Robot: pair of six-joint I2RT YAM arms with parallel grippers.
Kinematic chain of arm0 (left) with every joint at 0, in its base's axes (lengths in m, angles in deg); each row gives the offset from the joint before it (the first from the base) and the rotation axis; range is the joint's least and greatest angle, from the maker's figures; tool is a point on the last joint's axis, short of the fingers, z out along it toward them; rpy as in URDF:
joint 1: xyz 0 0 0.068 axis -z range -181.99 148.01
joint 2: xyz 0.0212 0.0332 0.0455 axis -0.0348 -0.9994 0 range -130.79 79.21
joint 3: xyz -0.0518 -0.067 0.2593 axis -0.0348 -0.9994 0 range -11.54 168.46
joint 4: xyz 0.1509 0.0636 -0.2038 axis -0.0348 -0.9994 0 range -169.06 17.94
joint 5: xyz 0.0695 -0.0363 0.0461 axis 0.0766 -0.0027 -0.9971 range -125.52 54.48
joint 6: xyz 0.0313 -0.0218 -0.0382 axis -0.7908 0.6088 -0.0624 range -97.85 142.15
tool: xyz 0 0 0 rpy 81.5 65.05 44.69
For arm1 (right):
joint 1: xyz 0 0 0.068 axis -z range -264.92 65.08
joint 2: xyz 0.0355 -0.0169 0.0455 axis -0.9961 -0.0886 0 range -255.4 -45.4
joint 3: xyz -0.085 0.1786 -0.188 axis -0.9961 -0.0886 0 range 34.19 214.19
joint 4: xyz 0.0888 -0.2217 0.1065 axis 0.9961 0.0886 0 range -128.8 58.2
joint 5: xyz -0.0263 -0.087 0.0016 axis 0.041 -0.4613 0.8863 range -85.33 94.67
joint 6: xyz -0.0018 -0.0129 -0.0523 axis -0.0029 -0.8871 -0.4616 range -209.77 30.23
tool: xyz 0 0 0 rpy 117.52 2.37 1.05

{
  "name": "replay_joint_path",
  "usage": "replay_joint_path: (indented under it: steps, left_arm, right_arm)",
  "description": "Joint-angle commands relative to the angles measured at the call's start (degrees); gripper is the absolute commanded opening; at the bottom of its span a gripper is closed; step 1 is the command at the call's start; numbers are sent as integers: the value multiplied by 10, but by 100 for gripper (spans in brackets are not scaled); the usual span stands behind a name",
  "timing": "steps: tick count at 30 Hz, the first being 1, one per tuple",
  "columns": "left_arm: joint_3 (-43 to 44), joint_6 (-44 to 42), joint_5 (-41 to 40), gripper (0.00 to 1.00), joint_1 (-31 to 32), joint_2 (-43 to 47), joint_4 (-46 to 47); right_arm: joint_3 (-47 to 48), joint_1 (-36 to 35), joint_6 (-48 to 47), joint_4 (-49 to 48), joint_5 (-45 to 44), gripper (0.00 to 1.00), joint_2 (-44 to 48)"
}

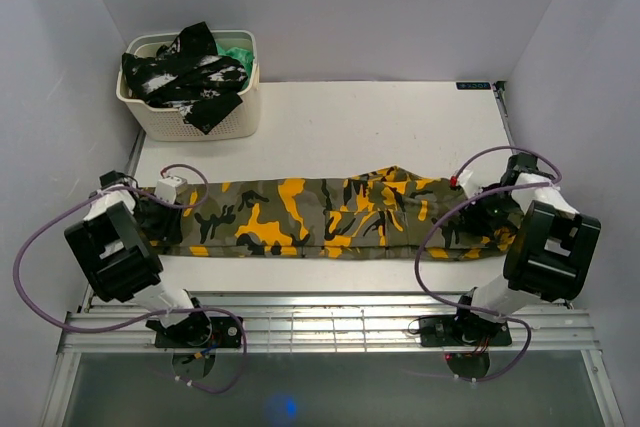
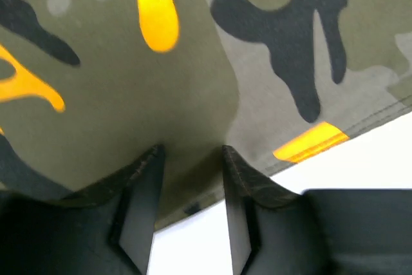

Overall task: Fold and stack the trousers
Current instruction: Fold the trousers

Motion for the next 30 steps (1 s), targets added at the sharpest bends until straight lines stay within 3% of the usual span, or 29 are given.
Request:
replay_joint_path:
  steps: [1,3,4,7,11,13,15,18,23,27,30]
  left_arm:
    - [-25,-77,1,53,0,66,-20]
    - [-10,-123,49,62,2,102,-53]
    - [1,-127,111,78,6,138,-56]
    - [41,-129,213,93,52,192,-60]
    - [23,-70,225,94,201,228,9]
    - [0,10,187,92,334,235,110]
    - [-25,57,138,91,445,232,212]
    - [8,152,116,91,561,172,279]
    - [96,360,139,92,668,42,343]
    - [110,404,106,92,772,-23,436]
    - [137,427,92,92,802,-78,443]
  right_arm:
    - [-29,2,-93,13,-23,55,58]
    - [34,-4,-93,88,72,57,86]
    - [63,-10,-77,109,103,59,88]
    - [184,-48,16,158,233,63,67]
    - [287,-105,229,61,258,60,2]
    - [329,-149,315,12,236,51,-54]
    - [355,-185,344,1,215,49,-112]
    - [399,-224,379,-4,187,47,-178]
    - [424,-243,406,-12,183,52,-248]
    - [427,-247,403,3,190,55,-289]
    - [414,-247,392,6,186,58,-296]
